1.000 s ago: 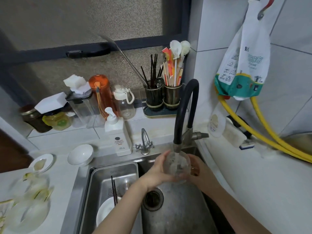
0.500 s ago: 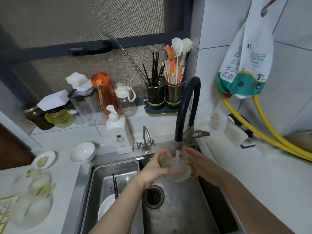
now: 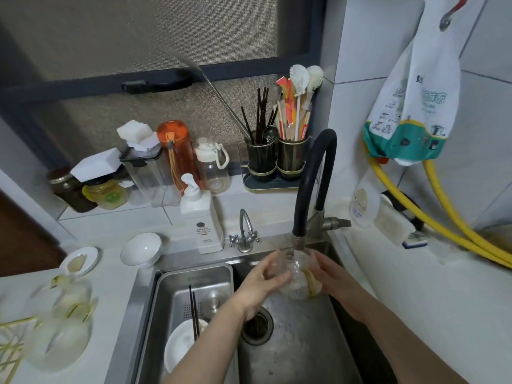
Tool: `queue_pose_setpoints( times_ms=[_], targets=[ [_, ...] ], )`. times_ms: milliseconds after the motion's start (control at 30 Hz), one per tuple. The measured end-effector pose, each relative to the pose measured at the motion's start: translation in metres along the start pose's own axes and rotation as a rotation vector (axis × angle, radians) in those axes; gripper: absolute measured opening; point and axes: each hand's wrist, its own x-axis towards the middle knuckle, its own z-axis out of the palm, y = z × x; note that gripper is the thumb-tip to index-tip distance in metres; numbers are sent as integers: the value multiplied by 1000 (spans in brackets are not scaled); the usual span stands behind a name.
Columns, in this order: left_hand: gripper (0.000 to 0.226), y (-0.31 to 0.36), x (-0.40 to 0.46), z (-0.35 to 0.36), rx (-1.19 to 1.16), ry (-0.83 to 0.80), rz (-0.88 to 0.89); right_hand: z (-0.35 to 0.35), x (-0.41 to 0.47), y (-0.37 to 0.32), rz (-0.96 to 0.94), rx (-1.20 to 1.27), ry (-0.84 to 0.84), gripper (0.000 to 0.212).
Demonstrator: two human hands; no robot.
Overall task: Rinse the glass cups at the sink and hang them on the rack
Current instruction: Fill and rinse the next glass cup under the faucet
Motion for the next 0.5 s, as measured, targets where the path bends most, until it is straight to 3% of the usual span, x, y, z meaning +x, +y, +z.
queue_pose_setpoints(
  times_ms=[133, 300, 433, 500],
  targets=[
    [78, -1, -7, 4, -19, -47, -90, 6, 0, 13, 12, -63, 75, 40],
    [132, 11, -6, 16, 221, -91, -51, 10, 11, 12, 54, -148, 148, 63],
    [102, 9, -8, 16, 297, -88, 23, 6, 1, 5, -9, -121, 57, 44],
    [108, 8, -10, 10, 216, -56, 7, 8, 2, 1, -11, -68, 25, 43]
  ],
)
